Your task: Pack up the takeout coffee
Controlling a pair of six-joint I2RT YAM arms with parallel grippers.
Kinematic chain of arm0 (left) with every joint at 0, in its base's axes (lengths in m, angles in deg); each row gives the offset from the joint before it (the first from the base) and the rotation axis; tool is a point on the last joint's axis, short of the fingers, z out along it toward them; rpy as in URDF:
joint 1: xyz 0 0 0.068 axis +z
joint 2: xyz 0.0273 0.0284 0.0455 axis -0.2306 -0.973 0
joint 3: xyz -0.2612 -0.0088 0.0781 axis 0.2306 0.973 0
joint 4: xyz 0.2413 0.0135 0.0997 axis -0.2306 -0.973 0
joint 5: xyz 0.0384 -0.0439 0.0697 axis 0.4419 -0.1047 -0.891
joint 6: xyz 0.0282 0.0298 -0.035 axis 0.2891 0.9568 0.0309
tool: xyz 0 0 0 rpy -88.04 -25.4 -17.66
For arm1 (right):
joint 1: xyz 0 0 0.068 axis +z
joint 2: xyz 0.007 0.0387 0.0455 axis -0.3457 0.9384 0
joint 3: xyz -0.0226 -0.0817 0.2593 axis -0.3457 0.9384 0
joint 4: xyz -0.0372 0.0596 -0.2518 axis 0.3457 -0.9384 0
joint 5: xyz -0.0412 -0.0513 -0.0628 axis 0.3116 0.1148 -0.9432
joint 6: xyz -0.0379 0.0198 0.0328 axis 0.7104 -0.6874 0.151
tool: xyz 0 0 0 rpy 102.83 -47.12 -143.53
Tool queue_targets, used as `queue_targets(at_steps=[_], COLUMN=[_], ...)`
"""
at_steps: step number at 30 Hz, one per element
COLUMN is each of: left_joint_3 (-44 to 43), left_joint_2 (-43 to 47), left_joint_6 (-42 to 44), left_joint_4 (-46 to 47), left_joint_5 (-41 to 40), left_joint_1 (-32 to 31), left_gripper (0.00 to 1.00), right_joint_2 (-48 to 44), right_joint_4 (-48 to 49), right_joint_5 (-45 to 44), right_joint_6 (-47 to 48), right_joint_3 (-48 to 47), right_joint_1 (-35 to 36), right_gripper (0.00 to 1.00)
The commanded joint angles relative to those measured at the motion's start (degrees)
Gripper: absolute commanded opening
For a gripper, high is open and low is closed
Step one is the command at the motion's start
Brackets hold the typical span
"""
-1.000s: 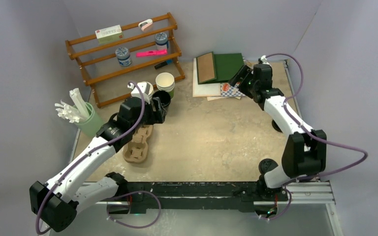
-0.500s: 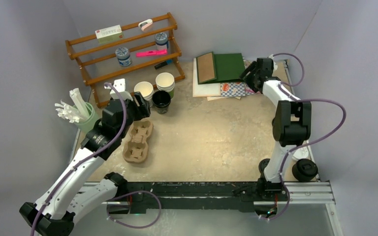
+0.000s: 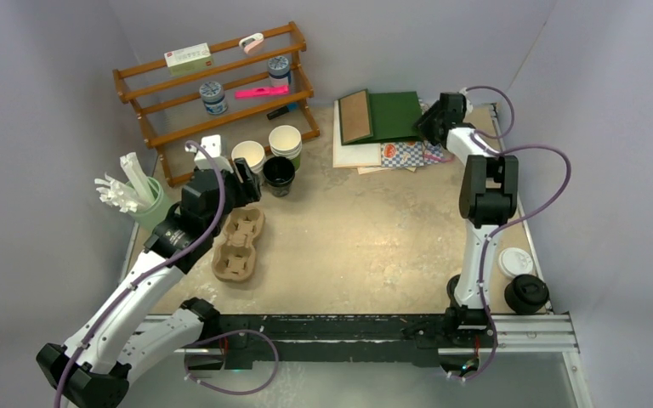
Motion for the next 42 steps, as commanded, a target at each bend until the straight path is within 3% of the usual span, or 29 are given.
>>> queue_targets(at_steps=[1, 4, 5, 10, 15, 21, 28, 33, 38, 42], left_joint_3=[0.4, 0.3, 0.4, 0.6, 0.7, 0.7, -1.0, 2.8, 6.7, 8.7], left_joint_2=[0.0, -0.4, -0.5, -0.5, -1.1, -4.5, -12.0, -13.8, -17.3, -23.1], left_joint_6=[1.7, 1.8, 1.8, 3.4, 3.5, 3.0, 5.0, 1.8, -3.9, -8.6], left_joint_4=[2.7, 2.7, 2.8, 4.5, 7.2, 10.3, 13.8, 22.5, 31.4, 38.4], left_joint_5=[-0.1, 0.5, 0.8, 7.9, 19.0, 31.7, 21.6, 16.5, 16.7, 16.7], left_joint_1=[0.3, 0.4, 0.3, 0.3, 0.3, -1.2, -16.1, -17.7, -17.9, -18.7], left_gripper=[0.58, 0.58, 0.57, 0.55, 0.53, 0.57, 0.64, 0.65, 0.66, 0.64], right_joint_2=[0.8, -1.1, -2.9, -15.3, -28.5, -39.5, -56.5, -64.1, -69.5, -71.9], right_joint_4=[2.1, 2.8, 3.6, 4.4, 3.8, -6.8, -11.4, -14.4, -14.7, -15.9], right_joint_5=[2.0, 1.4, -0.3, -3.0, 2.0, 3.1, 2.9, 7.1, 9.9, 11.3], right_joint_6=[0.1, 2.6, 5.5, 11.5, 12.6, 16.0, 17.5, 19.7, 19.5, 19.7], right_joint_3=[-4.3, -4.5, -4.1, 2.5, 10.5, 14.0, 27.1, 34.6, 42.2, 43.1], right_joint_1=[-0.7, -0.8, -0.5, 2.5, 3.8, 10.4, 17.3, 18.7, 19.6, 19.6], right_gripper=[0.44, 0.06, 0.00, 0.00, 0.00, 0.00, 0.00, 0.00, 0.00, 0.00])
